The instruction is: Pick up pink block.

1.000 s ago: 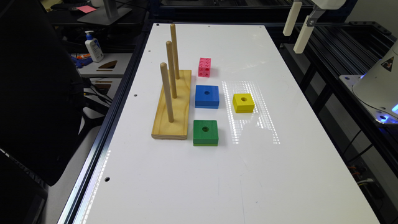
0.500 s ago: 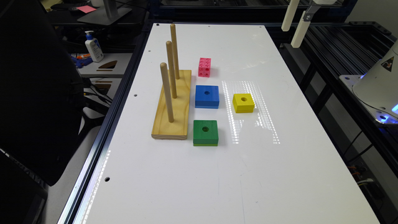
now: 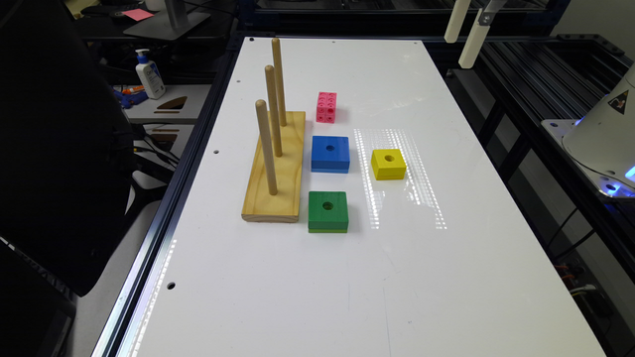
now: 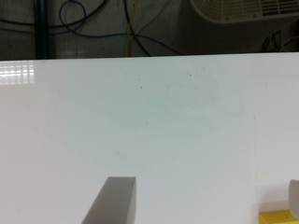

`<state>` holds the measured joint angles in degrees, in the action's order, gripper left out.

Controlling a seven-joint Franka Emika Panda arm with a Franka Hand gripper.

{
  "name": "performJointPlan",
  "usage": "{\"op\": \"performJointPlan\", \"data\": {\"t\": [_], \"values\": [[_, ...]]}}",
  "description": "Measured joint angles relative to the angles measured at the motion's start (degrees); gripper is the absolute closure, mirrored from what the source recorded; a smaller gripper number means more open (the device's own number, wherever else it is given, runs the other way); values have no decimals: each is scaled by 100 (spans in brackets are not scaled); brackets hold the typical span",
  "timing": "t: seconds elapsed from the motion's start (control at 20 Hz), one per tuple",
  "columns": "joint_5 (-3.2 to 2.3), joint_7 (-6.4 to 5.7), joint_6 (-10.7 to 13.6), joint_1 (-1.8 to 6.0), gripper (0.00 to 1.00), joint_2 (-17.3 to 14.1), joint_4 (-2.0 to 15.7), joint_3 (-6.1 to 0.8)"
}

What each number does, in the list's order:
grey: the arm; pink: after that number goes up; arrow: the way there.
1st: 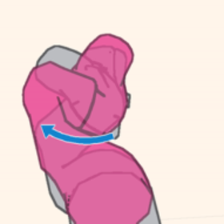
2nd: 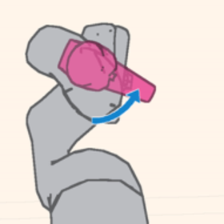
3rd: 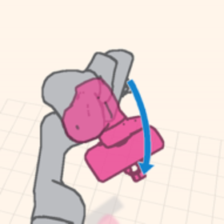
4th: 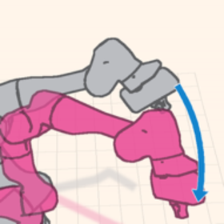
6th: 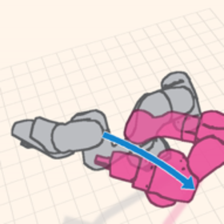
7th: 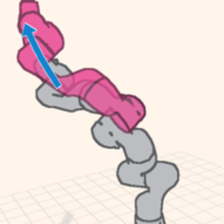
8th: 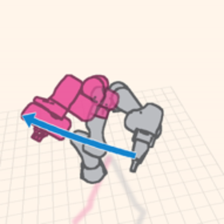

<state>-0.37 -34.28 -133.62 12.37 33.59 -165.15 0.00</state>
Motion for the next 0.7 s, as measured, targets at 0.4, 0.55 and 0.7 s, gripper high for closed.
{"op": "performJointPlan", "data": {"t": [0.4,0.55,0.7], "values": [[0,210,-251,206,0,-498,300,1],[0,230,-394,231,0,-798,465,0],[0,251,-441,249,0,-1038,631,0]]}}
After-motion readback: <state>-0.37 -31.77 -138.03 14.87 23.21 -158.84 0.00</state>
